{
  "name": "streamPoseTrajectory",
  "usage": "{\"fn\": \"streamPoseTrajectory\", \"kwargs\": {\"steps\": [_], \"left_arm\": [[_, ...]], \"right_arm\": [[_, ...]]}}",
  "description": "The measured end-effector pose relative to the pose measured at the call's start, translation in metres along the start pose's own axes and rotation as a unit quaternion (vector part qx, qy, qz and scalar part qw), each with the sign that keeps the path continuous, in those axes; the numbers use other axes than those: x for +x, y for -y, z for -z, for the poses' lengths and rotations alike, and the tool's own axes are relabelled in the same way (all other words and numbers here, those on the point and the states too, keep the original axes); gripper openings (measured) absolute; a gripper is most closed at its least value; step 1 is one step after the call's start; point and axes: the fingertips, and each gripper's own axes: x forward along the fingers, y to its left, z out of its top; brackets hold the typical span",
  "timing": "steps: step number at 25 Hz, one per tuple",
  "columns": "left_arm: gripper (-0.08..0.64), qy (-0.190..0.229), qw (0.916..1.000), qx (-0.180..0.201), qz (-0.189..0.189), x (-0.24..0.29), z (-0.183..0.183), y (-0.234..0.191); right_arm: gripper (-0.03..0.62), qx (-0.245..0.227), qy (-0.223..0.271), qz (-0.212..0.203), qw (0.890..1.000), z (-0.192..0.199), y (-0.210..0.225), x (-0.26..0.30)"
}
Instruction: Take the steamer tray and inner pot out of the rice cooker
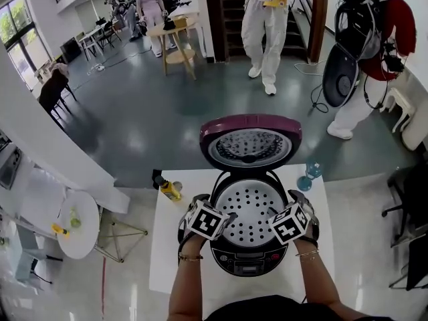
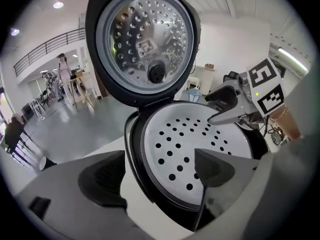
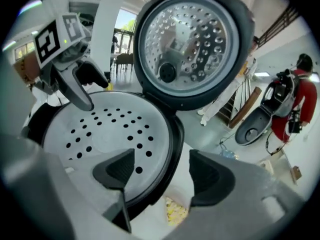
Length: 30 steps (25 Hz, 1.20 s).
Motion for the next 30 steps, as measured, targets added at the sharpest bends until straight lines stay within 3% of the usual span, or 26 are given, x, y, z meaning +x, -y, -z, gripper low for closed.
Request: {"fn": "streamPoseTrajectory", "kwargs": {"steps": [5,8,11,13,18,22,26,30], "left_arm": [[0.398,-0.061,0.9971,0.03,-0.034,0.014,0.01,-0.012],[0.329,-0.077,0.9948,0.033,-0.058,0.02,0.019,-0.026],[0.275,-0.067,0.9965,0.02,-0.045,0.022,0.017,-0.025],[0.267,-0.064,0.9968,0.023,-0.042,0.021,0.015,-0.025],[0.252,-0.043,0.9985,0.013,-0.032,0.012,0.009,-0.03],[0.217,-0.013,0.9996,0.006,-0.026,0.001,-0.004,-0.025],[0.156,0.015,0.9997,-0.015,-0.01,-0.009,-0.011,-0.013],[0.112,0.038,0.9982,-0.047,-0.005,-0.021,-0.011,-0.008]], "right_arm": [[0.333,-0.038,-0.054,0.033,0.997,0.003,0.004,0.02],[0.329,-0.04,-0.062,0.036,0.997,0.004,0.009,0.025],[0.206,-0.052,-0.065,0.035,0.996,0.004,0.01,0.027],[0.199,-0.051,-0.058,0.037,0.996,0.002,0.009,0.025],[0.123,-0.025,-0.005,0.037,0.999,-0.015,0.009,0.011],[0.104,0.002,0.044,0.056,0.997,-0.026,0.019,-0.006],[0.083,0.045,0.097,0.066,0.992,-0.034,0.026,-0.026],[0.057,0.113,0.154,0.049,0.98,-0.042,0.024,-0.042]]}}
